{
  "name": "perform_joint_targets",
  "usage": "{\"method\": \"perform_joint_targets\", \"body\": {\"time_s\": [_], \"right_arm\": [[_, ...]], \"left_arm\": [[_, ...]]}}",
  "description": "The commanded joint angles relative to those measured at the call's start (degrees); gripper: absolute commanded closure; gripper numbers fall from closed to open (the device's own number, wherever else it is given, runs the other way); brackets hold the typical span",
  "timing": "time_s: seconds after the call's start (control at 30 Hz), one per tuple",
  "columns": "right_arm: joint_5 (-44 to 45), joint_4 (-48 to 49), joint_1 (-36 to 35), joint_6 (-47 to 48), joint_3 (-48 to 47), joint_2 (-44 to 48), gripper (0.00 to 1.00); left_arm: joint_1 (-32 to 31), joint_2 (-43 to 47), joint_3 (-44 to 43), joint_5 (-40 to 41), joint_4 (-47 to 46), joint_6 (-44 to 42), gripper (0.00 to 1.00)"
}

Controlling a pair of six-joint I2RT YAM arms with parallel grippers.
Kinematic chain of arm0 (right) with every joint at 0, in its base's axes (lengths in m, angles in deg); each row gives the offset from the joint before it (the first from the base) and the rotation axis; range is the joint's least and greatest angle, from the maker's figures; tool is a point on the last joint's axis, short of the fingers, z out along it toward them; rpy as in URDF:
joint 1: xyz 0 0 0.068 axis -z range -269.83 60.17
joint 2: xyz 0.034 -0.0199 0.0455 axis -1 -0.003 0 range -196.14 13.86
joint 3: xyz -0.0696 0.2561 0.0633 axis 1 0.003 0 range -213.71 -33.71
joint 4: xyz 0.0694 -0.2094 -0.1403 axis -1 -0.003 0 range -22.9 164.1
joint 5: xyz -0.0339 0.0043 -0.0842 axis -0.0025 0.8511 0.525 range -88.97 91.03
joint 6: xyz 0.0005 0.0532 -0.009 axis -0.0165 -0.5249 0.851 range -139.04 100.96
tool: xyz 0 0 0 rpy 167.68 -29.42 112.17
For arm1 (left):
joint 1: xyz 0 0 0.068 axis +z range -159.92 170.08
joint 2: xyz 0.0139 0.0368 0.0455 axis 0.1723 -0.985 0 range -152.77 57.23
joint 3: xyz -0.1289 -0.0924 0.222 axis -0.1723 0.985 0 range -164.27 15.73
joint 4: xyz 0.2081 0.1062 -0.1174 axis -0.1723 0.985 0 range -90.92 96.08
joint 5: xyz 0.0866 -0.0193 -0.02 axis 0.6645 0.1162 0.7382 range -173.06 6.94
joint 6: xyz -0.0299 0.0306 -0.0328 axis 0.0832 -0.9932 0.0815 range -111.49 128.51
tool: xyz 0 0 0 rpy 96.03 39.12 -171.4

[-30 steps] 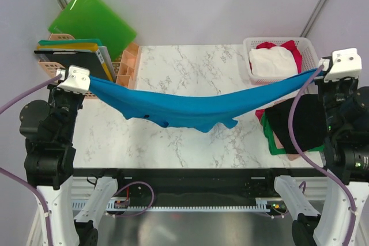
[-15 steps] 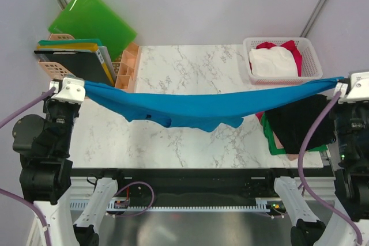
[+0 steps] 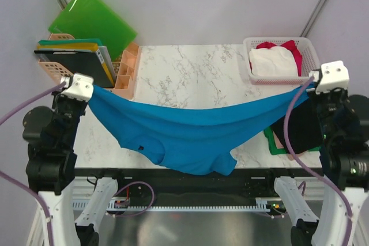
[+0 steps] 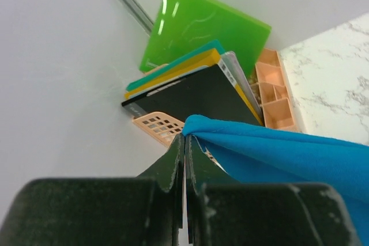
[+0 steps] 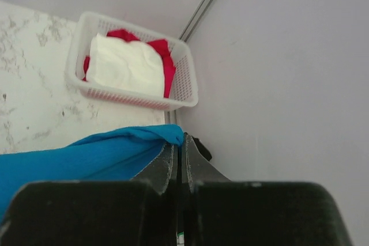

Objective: Fold and stack the t-shirts

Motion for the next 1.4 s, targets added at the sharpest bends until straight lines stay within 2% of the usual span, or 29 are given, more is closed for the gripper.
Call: {"method": "perform_joint_targets", "body": {"time_s": [0.0, 0.2, 0.33, 0.53, 0.7, 0.73, 0.77, 0.83, 0.87, 1.0, 1.07, 1.1, 1.13, 1.2, 1.23, 1.27, 1.33, 1.37], "right_arm": [[-1.59, 8.47, 0.08, 0.37, 5.87, -4.46, 1.00], [-5.47, 18.48, 0.16, -0.42, 11.34, -15.44, 1.00], [-5.82, 24.82, 0.08, -0.77, 12.05, -26.93, 1.00], [-3.89, 32.74, -0.80, -1.56, 6.44, -43.10, 1.00], [-3.19, 35.29, -2.47, -2.88, 3.09, -50.60, 1.00], [-3.19, 35.47, -3.17, -3.15, 2.82, -51.66, 1.00], [-3.01, 35.56, -3.61, -3.32, 2.82, -52.01, 1.00], [-2.84, 35.65, -5.44, -3.59, 3.17, -52.19, 1.00], [-2.66, 35.99, -5.89, -3.59, 3.86, -52.02, 1.00], [-1.61, 36.35, -6.95, -3.76, 5.89, -50.70, 1.00], [-1.34, 36.35, -7.04, -3.59, 6.86, -49.82, 1.00], [-1.08, 36.35, -7.04, -3.50, 7.30, -49.65, 1.00], [-0.82, 36.44, -7.04, -3.24, 8.00, -49.12, 1.00], [-0.46, 36.09, -7.04, -2.98, 9.05, -48.42, 1.00], [-0.03, 36.09, -7.04, -2.63, 10.28, -47.54, 1.00], [0.15, 36.09, -7.04, -2.45, 10.81, -47.01, 1.00], [0.94, 36.09, -6.95, -1.92, 12.47, -45.69, 1.00], [1.12, 36.00, -6.95, -1.83, 12.92, -45.34, 1.00]], "left_arm": [[0.31, -6.81, 1.92, -4.23, -2.32, 0.77, 0.98], [0.31, -16.05, 2.62, -8.72, -4.87, 2.09, 0.98], [0.31, -24.39, 3.24, -10.48, -7.50, 2.97, 0.98], [0.31, -33.54, 2.80, -11.10, -13.13, 3.15, 0.98], [0.31, -41.28, 0.87, -9.44, -15.24, 3.15, 0.97], [0.31, -42.16, 0.69, -8.65, -15.59, 3.15, 0.76], [0.31, -42.95, 0.34, -7.60, -15.94, 3.15, 0.61], [0.31, -44.10, 0.51, -5.65, -17.34, 3.06, 0.37], [0.31, -43.67, 1.47, -4.00, -18.31, 2.80, 0.33], [0.31, -39.02, 1.92, -0.73, -19.11, 1.04, 0.27], [0.22, -34.01, 0.96, -2.12, -14.65, 1.04, 0.23], [0.05, -32.43, -0.09, -7.27, -11.41, 1.73, 0.23], [-0.30, -29.98, -1.06, -10.54, -3.46, 2.09, 0.23], [-5.29, -27.07, -1.08, -15.39, 2.74, 2.62, 0.22], [-8.36, -23.92, 1.98, -14.54, 4.60, 2.62, 0.20], [-15.35, -22.50, 4.10, -11.57, 6.62, 2.97, 0.20], [-21.37, -20.47, 9.44, -9.53, 7.17, 4.63, 0.20], [-24.18, -20.29, 10.52, -11.95, 7.95, 5.51, 0.19]]}}
